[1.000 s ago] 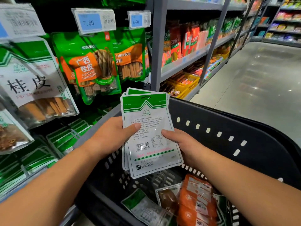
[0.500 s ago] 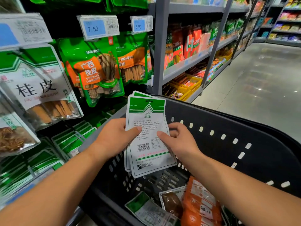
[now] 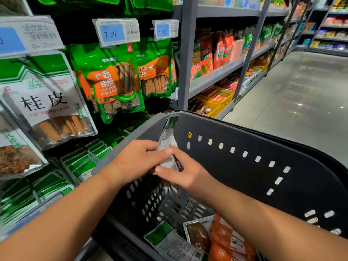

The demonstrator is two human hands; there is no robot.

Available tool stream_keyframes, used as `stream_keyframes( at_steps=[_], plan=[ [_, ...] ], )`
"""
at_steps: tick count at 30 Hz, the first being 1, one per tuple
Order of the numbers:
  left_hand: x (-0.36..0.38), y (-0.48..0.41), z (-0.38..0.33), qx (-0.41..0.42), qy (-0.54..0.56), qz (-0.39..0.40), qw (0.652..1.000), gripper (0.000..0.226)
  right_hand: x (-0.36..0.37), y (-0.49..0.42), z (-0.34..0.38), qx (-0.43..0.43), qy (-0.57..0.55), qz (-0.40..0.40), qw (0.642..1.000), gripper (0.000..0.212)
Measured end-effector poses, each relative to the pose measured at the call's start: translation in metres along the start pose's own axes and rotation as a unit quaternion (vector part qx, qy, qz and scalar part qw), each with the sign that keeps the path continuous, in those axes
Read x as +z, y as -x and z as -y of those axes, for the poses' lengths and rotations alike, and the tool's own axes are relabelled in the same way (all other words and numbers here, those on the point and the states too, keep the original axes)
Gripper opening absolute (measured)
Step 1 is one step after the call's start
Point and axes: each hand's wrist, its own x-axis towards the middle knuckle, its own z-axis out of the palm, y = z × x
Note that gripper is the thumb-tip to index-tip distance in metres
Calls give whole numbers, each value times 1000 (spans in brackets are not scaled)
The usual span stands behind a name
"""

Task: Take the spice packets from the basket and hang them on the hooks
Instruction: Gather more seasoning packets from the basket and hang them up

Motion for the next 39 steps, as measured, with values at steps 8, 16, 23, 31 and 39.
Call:
stream_keyframes(
  at_steps=[8,16,23,31,39],
  plan=[
    [6,-1,2,-78,136,17,987,53,-13,-3,-16,28,-69,17,997,48],
    [12,-7,5,-55,71,-56,994,15,-32,-4,-13,111,-179,-55,976,49],
    [5,-7,14,-44,11,-44,998,99,-57,-6,-11,104,-299,-159,935,52],
    [10,0,6,-40,106,93,989,43,-42,-5,-28,196,-352,-96,910,77],
    [3,-2,10,-29,-12,-11,999,44,-29,-9,-52,209,-281,-52,935,71]
  ],
)
